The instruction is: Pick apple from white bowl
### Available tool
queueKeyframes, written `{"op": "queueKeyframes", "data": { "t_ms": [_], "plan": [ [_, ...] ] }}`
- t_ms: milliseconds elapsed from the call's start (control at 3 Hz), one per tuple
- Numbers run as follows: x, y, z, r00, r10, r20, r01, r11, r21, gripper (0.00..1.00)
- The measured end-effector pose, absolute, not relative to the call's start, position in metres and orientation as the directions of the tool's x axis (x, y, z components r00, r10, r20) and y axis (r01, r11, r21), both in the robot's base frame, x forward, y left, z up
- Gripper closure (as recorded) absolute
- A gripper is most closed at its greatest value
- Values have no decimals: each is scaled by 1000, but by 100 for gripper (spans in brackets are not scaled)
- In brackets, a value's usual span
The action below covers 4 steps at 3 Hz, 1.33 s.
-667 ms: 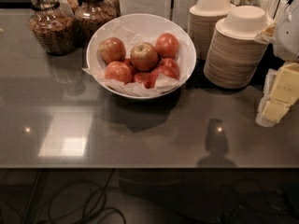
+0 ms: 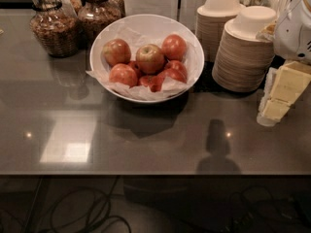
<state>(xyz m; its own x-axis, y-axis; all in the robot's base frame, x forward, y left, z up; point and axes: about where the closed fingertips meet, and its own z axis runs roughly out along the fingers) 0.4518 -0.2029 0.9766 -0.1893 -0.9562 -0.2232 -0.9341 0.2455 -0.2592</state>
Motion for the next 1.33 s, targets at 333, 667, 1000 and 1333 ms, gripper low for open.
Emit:
{"op": "queueKeyframes", "data": {
  "t_ms": [333,667,1000,1333],
  "plan": [
    [467,-194,971,-178,-954,-241,-926,246,-288,0],
    [507,-156,967,-98,-947,-306,-924,201,-325,0],
    [538,-115,973,-12,-932,-363,-928,146,-343,0],
    [559,-79,987,64,-907,-417,-934,93,-345,0]
  ]
}}
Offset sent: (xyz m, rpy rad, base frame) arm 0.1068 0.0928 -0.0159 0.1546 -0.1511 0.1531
